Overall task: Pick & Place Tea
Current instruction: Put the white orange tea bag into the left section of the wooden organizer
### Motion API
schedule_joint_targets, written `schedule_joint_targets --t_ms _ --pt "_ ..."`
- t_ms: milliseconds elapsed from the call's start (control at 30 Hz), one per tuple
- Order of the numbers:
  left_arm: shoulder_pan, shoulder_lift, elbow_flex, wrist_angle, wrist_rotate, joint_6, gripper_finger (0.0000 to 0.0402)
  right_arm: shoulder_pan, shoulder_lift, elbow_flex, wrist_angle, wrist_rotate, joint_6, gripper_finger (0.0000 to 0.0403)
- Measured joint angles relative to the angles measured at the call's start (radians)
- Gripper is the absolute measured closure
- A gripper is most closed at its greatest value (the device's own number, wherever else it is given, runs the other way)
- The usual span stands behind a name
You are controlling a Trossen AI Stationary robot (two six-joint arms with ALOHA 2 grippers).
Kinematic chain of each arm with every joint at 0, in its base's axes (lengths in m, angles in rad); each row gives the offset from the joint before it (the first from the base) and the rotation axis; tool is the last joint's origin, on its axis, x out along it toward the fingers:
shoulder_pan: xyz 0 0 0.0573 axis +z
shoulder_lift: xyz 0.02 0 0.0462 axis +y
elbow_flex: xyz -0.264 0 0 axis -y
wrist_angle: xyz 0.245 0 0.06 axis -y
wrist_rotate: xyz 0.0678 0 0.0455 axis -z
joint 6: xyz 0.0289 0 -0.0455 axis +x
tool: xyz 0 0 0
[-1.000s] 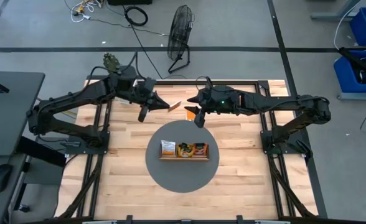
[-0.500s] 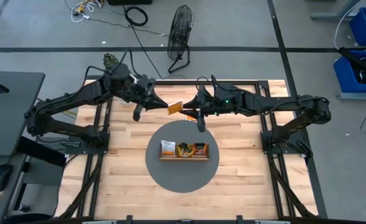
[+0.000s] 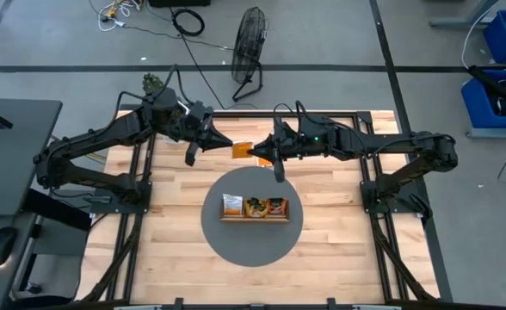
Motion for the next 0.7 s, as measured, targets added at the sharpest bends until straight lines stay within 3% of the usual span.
schedule_joint_targets --t_ms 133,400,700 --pt "0.004 -0.004 -0.001 0.003 -0.066 -0.001 0.0372 0.004 -0.008 0.0 -0.046 0.029 0.024 0.04" --pt "0.067 -0.059 -0.001 -0.082 -0.073 0.063 0.0306 0.008 -0.016 0.0 -0.267 0.079 0.101 0.0402" --pt "-0.006 0.018 -0.001 -0.126 -0.146 0.166 0.0211 0.013 0.022 0.001 -0.239 0.125 0.103 0.0403"
